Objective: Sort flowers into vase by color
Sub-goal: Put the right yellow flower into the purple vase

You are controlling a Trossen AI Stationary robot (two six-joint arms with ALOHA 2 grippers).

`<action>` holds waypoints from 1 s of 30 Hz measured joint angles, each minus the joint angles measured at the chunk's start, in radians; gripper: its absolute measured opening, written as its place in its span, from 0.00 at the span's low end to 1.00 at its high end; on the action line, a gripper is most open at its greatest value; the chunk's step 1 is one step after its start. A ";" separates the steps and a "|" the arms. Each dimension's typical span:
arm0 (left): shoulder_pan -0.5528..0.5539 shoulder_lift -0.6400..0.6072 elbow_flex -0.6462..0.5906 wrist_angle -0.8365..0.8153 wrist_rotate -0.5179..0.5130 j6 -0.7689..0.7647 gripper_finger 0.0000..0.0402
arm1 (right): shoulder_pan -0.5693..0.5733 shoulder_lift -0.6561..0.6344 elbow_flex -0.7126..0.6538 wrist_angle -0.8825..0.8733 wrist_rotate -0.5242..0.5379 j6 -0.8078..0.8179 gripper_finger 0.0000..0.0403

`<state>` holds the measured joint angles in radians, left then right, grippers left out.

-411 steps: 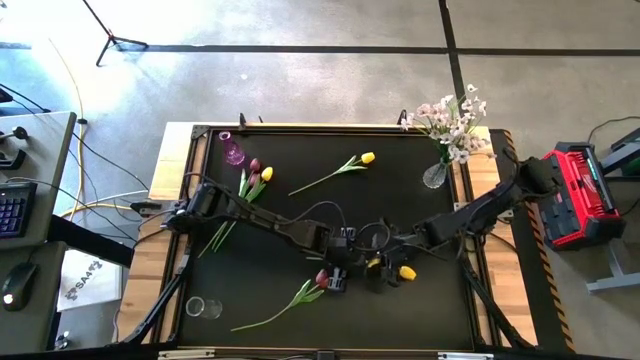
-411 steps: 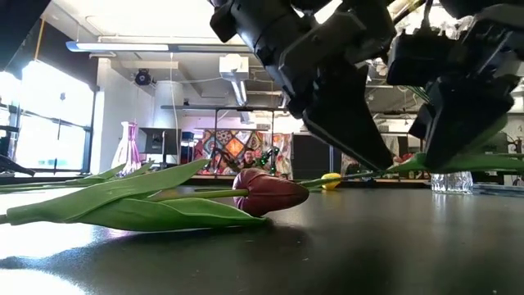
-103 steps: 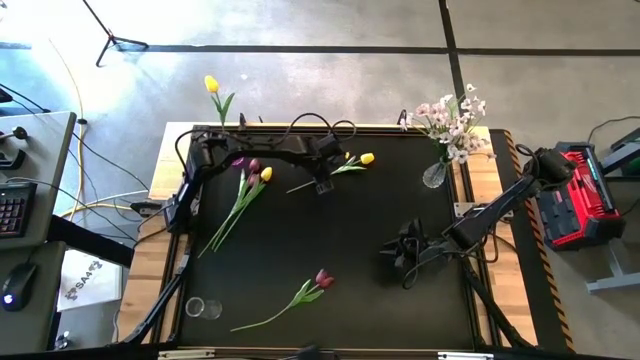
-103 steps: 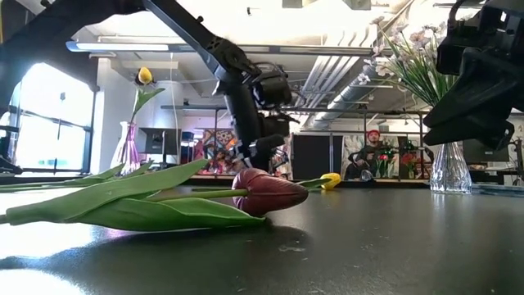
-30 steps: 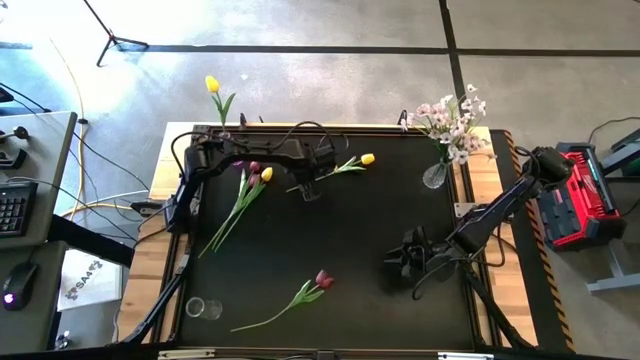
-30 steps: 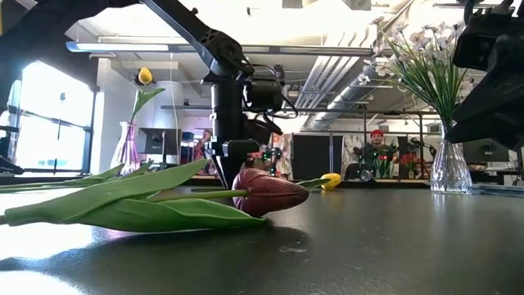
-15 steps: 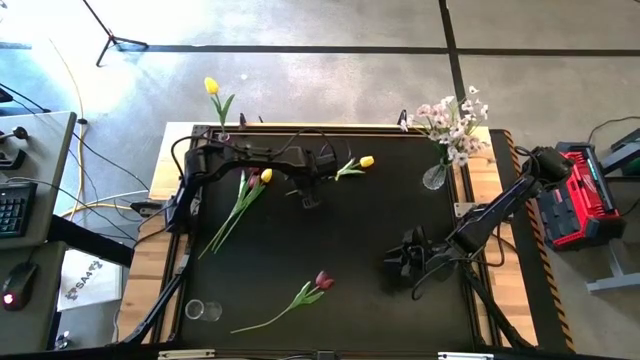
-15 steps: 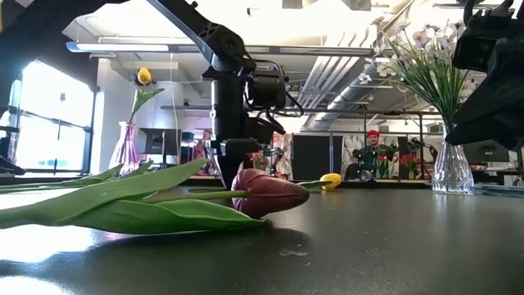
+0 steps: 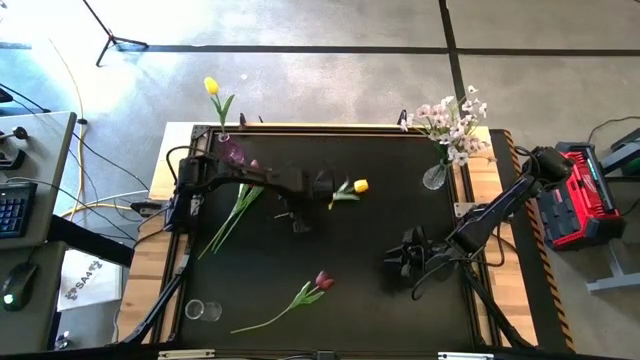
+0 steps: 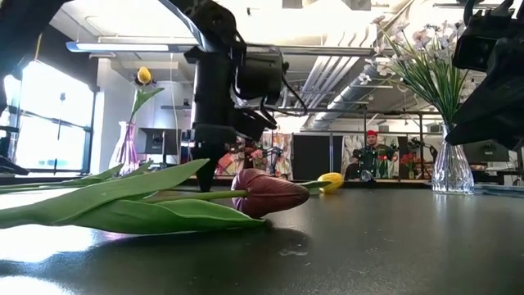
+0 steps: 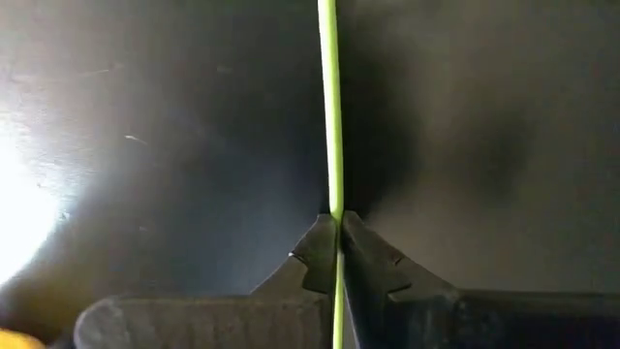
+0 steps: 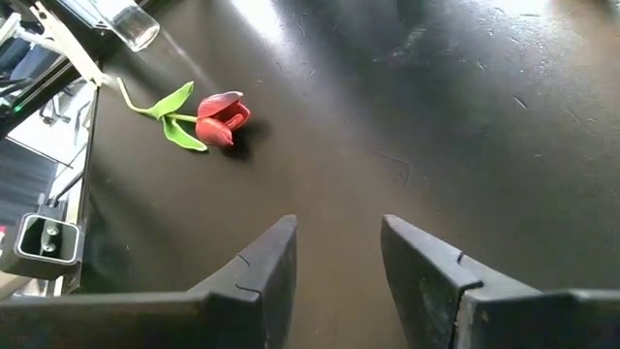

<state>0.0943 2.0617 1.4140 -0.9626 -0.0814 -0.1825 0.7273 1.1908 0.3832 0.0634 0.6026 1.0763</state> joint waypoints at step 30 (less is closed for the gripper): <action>-0.132 -0.356 -0.432 1.154 -0.086 -0.054 0.00 | 0.013 0.243 0.000 0.410 0.657 -0.048 0.35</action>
<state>-0.0382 1.7060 0.9816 0.1909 -0.1679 -0.2365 0.7399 1.4336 0.3832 0.4731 1.2600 1.0284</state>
